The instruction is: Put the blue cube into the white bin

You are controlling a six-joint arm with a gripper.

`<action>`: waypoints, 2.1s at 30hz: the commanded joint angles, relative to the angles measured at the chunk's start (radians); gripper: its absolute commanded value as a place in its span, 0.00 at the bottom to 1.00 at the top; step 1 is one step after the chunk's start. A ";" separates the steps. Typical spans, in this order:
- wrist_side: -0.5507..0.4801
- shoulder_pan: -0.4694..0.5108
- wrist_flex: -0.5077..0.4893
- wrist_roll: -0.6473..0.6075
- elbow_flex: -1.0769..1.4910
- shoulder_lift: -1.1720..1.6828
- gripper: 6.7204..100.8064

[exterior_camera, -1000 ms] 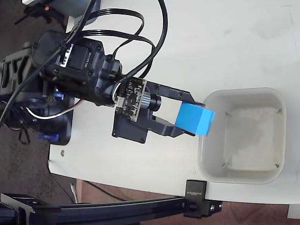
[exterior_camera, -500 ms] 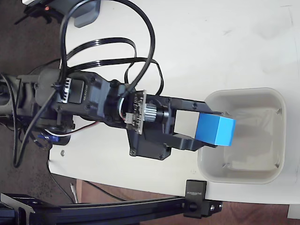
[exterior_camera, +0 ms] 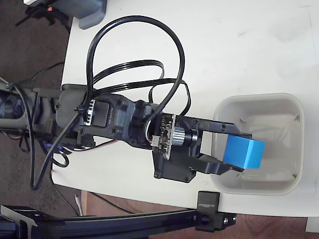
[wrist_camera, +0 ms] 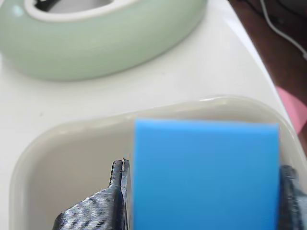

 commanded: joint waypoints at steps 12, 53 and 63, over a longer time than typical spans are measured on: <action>0.086 -0.101 0.080 -0.166 0.430 0.543 0.99; 0.123 -0.313 0.607 -0.118 1.430 1.827 0.99; 0.123 -0.313 0.607 -0.118 1.430 1.827 0.99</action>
